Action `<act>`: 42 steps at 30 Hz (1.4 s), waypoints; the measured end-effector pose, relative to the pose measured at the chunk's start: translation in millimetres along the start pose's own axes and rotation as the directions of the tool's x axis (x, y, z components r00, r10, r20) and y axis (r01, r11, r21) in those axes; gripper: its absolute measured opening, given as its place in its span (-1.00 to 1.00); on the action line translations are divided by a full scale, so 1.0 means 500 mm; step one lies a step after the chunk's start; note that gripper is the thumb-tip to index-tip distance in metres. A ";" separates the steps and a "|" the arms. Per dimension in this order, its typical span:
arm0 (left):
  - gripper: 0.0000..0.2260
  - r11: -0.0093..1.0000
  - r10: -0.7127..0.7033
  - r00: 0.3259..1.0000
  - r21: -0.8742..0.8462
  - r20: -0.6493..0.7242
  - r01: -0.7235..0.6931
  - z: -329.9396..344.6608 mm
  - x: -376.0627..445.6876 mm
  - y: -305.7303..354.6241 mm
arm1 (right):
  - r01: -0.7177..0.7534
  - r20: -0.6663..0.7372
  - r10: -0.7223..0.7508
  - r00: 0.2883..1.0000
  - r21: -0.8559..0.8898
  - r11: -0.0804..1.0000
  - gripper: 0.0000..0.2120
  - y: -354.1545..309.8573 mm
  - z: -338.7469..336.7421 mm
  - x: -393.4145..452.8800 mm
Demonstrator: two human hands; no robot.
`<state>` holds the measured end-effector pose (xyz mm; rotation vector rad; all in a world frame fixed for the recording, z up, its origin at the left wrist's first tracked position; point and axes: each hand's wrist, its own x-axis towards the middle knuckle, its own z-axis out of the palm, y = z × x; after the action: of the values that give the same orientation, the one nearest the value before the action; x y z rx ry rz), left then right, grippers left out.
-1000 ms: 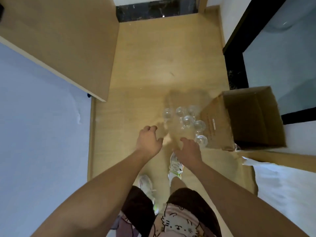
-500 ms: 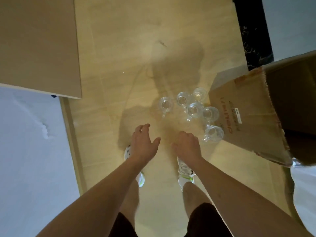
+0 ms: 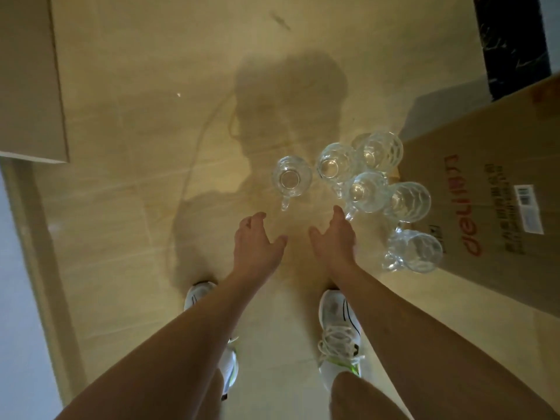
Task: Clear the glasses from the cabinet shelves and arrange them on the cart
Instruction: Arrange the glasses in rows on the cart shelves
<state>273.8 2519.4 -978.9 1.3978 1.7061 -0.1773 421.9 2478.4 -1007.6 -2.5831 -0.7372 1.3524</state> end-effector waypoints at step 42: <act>-0.80 0.812 -0.200 0.975 -0.574 -0.098 0.109 0.096 0.205 0.020 | 0.008 -0.297 0.154 0.942 0.480 0.877 -0.77 -0.040 0.095 0.176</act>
<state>311.9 2567.3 -1074.6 0.8406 1.8013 0.3410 418.8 2532.9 -1093.4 -2.3530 -0.2117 0.9271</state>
